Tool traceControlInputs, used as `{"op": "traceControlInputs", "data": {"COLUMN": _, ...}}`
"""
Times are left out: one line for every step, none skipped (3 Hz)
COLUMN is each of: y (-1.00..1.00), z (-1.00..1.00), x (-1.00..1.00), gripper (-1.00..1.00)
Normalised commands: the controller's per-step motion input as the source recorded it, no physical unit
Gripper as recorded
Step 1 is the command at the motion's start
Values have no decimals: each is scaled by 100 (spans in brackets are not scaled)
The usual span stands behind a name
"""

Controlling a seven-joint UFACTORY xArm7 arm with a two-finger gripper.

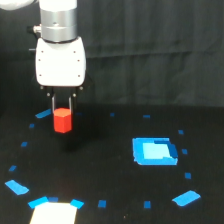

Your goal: Pick up the red object from the table

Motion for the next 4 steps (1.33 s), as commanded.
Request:
{"op": "traceControlInputs", "data": {"y": -44, "z": 63, "x": -16, "gripper": -100}}
{"op": "traceControlInputs", "data": {"y": 13, "z": 29, "x": 9, "gripper": -100}}
{"op": "traceControlInputs", "data": {"y": -1, "z": 22, "x": -2, "gripper": -100}}
{"op": "traceControlInputs", "data": {"y": -6, "z": 91, "x": -22, "gripper": -100}}
